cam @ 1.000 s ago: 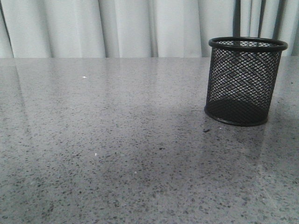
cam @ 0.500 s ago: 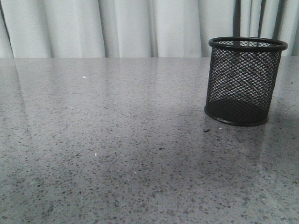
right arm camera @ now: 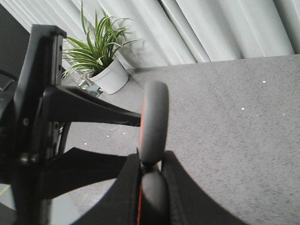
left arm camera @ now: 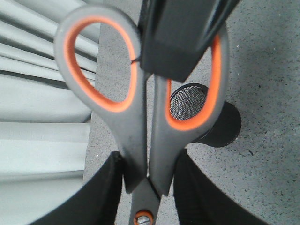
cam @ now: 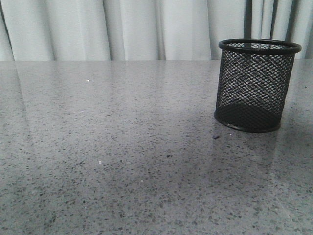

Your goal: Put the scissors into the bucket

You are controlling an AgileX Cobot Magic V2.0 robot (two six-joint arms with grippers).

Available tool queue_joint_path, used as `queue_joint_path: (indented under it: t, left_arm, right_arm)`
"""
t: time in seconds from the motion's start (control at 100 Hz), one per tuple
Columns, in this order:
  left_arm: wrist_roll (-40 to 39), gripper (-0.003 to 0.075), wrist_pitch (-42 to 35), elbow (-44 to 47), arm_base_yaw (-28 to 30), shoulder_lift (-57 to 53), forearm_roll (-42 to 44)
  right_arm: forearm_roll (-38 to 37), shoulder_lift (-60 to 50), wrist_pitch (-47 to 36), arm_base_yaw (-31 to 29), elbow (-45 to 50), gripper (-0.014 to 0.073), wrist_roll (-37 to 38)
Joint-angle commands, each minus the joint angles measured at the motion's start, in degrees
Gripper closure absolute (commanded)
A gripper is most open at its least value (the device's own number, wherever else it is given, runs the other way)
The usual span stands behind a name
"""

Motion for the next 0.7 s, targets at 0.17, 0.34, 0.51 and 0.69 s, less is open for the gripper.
queue_joint_path:
  t: [0.17, 0.34, 0.51, 0.69]
  left_arm:
    - [-2.7, 0.0279, -4.3, -1.8, 0.3, -2.2, 0.8]
    - [-15.0, 0.0282, -4.2, -2.6, 5.7, -3.3, 1.1]
    - [-23.8, 0.0282, -1.6, -4.4, 16.5, -5.7, 0.9]
    - [-23.9, 0.0282, 1.5, -5.2, 27.8, -10.0, -0.4]
  right_arm:
    - [1.7, 1.1, -3.7, -0.3, -1.4, 0.0662, -1.6]
    - [-0.6, 1.2, -5.5, -0.3, -1.4, 0.0662, -1.6]
    - [-8.9, 3.3, -5.7, -0.3, -3.4, 0.0641, -0.1]
    - [-24.6, 7.7, -3.0, -0.3, -11.1, 0.0641, 8.7]
